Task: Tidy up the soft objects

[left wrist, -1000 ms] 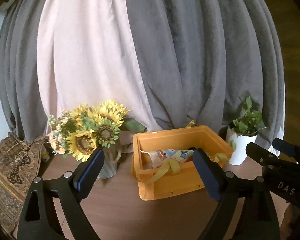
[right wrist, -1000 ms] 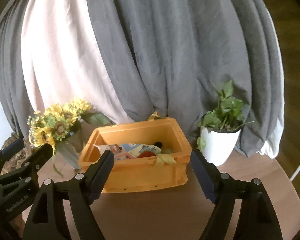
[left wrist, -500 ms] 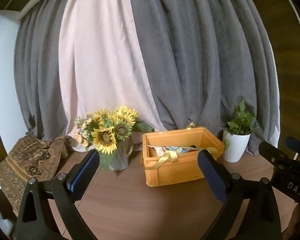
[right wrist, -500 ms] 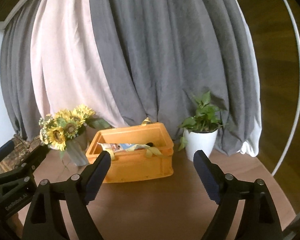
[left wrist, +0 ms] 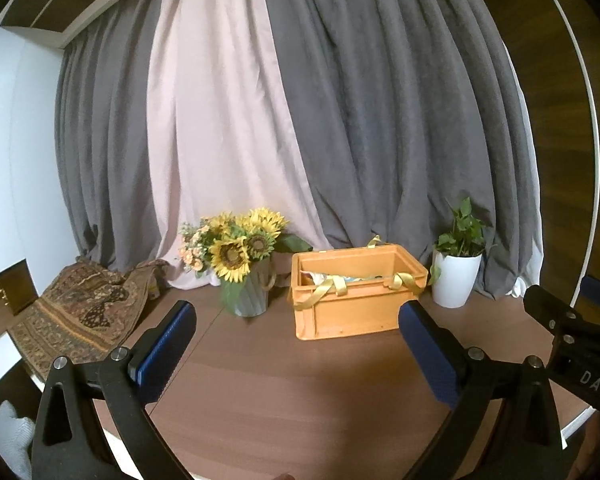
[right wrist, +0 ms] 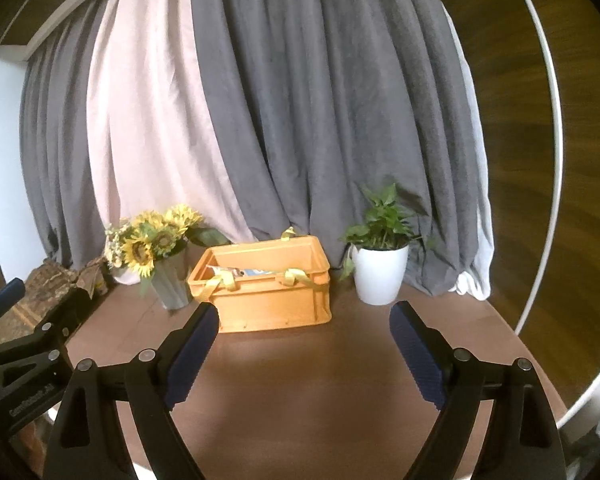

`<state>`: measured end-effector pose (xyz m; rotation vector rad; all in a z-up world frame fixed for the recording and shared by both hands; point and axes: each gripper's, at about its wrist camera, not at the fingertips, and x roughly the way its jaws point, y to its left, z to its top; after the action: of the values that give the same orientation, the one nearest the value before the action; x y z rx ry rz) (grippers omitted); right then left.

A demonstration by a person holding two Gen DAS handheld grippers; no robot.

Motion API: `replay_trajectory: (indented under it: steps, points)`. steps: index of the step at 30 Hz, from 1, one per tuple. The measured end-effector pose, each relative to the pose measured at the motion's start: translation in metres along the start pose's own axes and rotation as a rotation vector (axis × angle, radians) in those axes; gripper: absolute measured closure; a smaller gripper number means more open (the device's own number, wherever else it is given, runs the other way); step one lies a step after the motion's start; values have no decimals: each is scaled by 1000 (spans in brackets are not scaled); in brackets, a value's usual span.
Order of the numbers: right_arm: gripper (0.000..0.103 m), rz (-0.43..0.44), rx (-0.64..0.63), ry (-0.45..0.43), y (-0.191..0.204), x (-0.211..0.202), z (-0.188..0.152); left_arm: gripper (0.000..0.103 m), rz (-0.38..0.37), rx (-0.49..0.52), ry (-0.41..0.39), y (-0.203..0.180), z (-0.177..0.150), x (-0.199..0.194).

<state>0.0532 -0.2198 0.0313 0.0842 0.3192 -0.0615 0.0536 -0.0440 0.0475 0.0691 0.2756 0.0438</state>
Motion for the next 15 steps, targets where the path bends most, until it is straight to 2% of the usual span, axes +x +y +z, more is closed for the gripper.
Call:
replay_trajectory:
  steps: [6, 15]
  points:
    - [12, 15, -9, -9, -2, -33, -10, 0, 3, -12, 3, 3, -9, -35]
    - [12, 32, -2, -27, -6, -67, -19, 0, 13, -17, -11, 7, -17, -68]
